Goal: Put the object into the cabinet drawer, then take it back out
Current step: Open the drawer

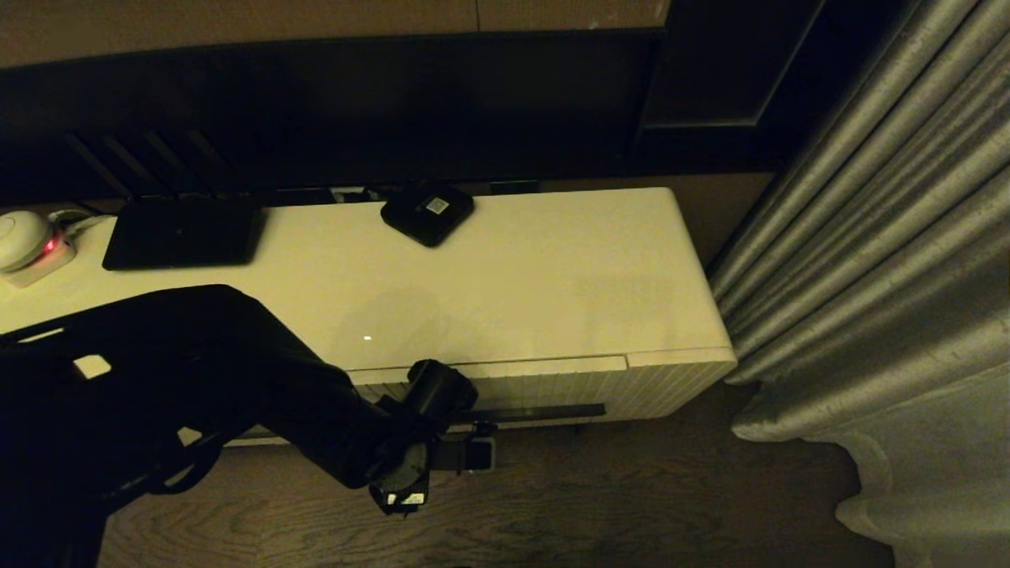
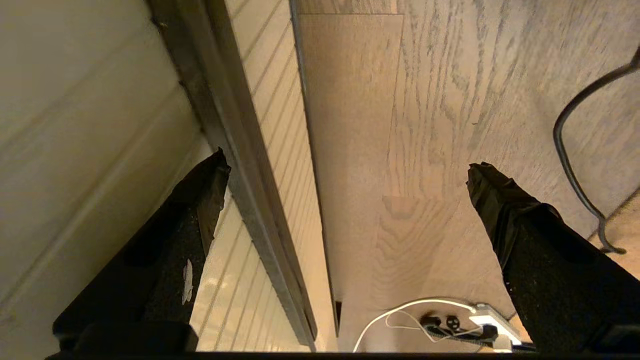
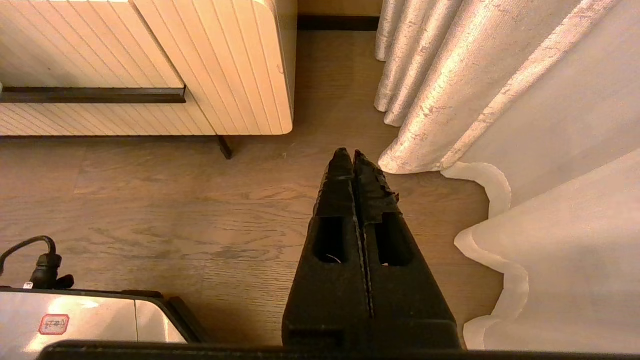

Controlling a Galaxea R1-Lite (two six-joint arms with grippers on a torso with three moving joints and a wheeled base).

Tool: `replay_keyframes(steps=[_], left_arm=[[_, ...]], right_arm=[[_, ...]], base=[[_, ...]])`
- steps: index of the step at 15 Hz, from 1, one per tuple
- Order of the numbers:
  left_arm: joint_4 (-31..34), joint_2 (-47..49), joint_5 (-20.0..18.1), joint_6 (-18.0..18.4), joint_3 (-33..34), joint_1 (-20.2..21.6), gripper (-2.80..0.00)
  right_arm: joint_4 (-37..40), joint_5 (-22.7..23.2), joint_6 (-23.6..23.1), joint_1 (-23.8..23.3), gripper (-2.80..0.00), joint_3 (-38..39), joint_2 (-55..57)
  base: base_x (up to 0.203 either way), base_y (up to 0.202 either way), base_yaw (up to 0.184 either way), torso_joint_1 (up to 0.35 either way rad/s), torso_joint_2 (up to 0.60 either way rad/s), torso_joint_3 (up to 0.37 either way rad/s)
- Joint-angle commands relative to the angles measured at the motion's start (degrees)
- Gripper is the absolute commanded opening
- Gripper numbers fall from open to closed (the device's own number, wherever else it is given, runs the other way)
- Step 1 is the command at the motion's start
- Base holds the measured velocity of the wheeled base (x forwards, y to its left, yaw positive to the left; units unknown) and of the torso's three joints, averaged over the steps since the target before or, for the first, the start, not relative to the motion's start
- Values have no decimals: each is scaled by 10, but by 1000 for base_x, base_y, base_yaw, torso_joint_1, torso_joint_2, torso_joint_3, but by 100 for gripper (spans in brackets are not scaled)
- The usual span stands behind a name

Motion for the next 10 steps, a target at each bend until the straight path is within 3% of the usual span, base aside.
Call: replay_keyframes(steps=[1,10], left_arm=[[-1,4,-2,4,0,2,0],[4,4,-23,4,3,4,0]], right_arm=[[0,0,0,0,-280,0,1],[0,0,0,0,-280,1,1]], base=[[0,0,0,0,0,0],[0,0,0,0,0,0]])
